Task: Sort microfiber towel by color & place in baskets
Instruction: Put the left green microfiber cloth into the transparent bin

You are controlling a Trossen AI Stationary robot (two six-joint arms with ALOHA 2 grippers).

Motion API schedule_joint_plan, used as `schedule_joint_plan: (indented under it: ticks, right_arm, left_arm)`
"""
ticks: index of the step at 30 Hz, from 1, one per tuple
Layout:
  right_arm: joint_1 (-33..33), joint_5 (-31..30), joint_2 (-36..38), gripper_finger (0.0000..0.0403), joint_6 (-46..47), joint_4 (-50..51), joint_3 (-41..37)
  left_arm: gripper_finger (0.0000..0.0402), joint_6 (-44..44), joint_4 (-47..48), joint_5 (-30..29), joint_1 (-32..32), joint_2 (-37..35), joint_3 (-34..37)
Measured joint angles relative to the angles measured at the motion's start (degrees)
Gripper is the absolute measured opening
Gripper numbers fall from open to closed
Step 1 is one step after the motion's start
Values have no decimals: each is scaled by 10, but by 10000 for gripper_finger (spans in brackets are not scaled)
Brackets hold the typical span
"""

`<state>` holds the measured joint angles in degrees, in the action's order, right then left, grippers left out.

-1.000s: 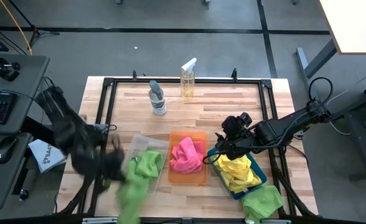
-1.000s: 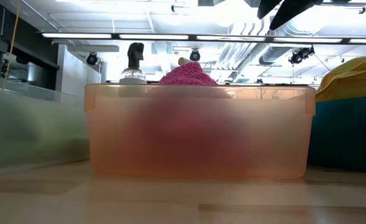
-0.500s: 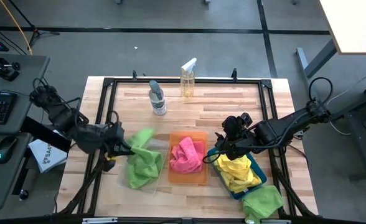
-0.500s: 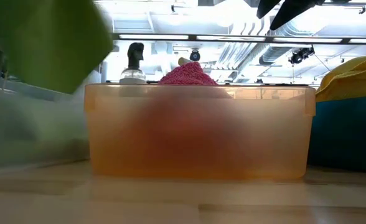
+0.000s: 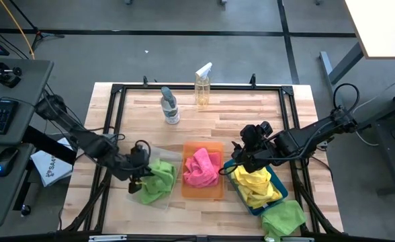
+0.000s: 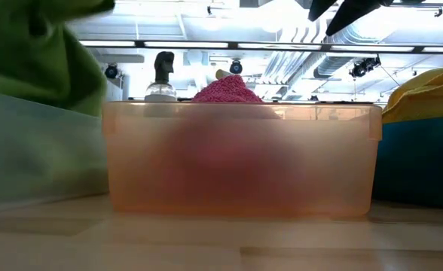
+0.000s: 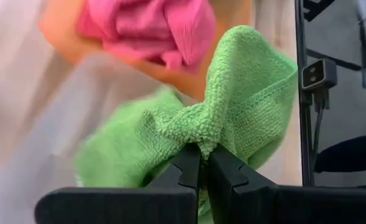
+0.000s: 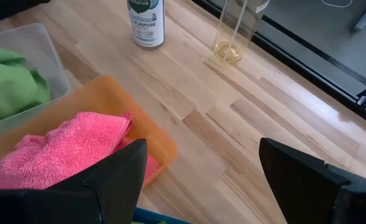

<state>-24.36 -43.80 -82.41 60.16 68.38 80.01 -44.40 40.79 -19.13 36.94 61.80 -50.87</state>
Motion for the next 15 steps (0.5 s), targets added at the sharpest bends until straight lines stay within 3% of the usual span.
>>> schedule_joint_plan:
  ticks: [5,8,12,15]
  right_arm:
    - [0,-3,0,307,0,0,0]
    - [0,-4,0,307,6,0,0]
    - [0,-3,0,307,10,0,0]
    - [0,18,0,307,14,-4,0]
  left_arm:
    - [0,-37,-125,81,-15,17,103]
    - [0,-89,-134,86,-21,32,143]
    - [4,-108,-139,78,-35,52,157]
    - [27,-63,-136,96,-54,62,145]
